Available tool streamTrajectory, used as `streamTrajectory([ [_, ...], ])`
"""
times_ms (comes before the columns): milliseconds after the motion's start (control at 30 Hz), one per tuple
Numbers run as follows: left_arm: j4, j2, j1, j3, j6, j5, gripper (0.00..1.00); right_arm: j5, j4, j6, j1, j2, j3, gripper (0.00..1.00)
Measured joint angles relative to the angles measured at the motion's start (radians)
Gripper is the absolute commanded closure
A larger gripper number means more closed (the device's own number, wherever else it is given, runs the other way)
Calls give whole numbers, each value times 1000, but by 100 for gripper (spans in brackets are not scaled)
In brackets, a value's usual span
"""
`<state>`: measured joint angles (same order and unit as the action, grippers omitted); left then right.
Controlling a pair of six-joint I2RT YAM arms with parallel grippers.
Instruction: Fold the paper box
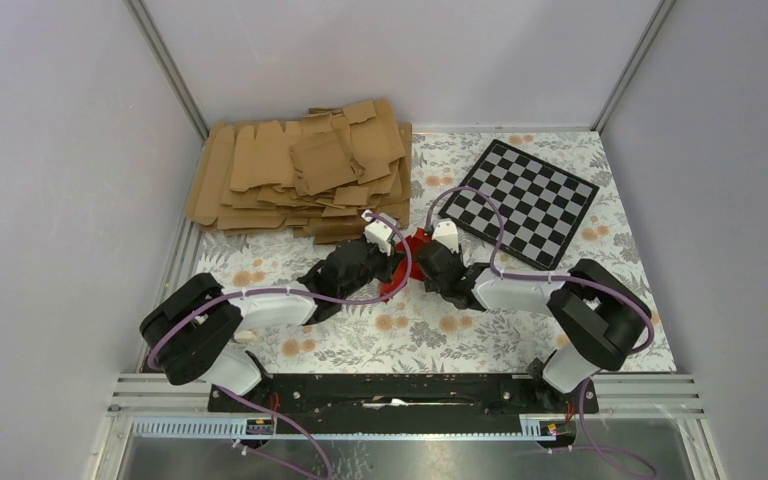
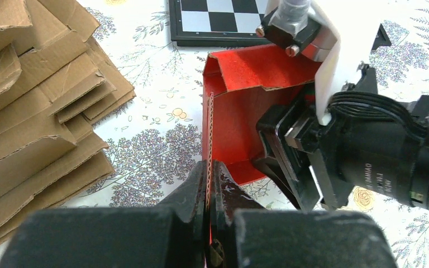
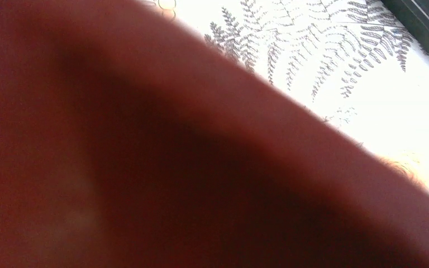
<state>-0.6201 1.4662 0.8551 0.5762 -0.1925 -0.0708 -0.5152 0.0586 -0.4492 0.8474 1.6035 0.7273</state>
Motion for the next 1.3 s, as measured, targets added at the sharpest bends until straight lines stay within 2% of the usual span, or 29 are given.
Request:
streamTrajectory([
  [133,4,0,1,2,0,1,100,39,-50,23,2,-65,-6,16],
  [233,22,0,1,12,0,0,99,70,-51,36,3,-182,-25,1],
  [400,60,0,1,33,-2,5,98,109,-50,64,3,-404,-62,1],
  [500,136,0,2,75,-19,12,98,121,-86,92,3,-510,-65,0],
  [867,799,48,4,494,-116,94,96,171,-215,124,4,-836,-87,1],
  [1067,1181,93,-8,718,-114,142,88,208,-273,109,4,-848,-85,0],
  [1100,1247,104,-13,760,-105,150,83,220,-288,105,4,-833,-82,0],
  [1233,1434,142,-26,879,-59,154,25,261,-334,92,4,-781,-77,0],
  [1267,1466,151,-29,902,-46,147,13,272,-342,87,4,-774,-77,0],
  [1300,1497,161,-31,929,-44,133,6,277,-347,85,4,-770,-77,0],
])
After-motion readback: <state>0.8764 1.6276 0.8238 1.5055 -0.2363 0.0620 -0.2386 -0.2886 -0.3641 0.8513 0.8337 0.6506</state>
